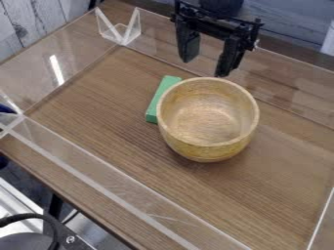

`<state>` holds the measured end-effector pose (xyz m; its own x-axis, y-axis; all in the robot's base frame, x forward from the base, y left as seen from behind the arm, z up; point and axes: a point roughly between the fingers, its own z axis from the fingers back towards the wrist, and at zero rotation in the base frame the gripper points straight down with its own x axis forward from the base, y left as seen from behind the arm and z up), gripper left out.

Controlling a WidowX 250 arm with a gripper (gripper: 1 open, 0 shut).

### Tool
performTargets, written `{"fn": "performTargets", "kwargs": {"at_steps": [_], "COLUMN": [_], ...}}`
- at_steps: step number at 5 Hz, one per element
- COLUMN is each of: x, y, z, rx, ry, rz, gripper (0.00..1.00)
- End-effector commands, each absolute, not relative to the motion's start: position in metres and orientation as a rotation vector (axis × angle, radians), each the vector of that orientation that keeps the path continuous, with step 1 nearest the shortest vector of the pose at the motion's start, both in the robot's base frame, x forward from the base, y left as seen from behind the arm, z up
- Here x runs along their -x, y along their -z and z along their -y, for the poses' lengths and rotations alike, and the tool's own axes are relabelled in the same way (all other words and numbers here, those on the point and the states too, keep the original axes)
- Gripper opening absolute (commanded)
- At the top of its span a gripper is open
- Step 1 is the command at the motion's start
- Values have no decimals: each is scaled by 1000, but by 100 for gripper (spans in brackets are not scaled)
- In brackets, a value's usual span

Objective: Put the green block in the brown bowl

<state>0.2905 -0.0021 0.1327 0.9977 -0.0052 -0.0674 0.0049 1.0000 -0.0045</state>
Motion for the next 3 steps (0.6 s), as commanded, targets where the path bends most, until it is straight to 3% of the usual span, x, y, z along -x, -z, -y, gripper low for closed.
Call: {"fn": "performTargets", "kwargs": {"at_steps": [1, 3], "x": [-284, -254], "y": [-129, -124], "z": [-12, -48], "rx": [0, 0], "ry": [-24, -99], "rz": [-76, -53], "gripper": [100, 100]}}
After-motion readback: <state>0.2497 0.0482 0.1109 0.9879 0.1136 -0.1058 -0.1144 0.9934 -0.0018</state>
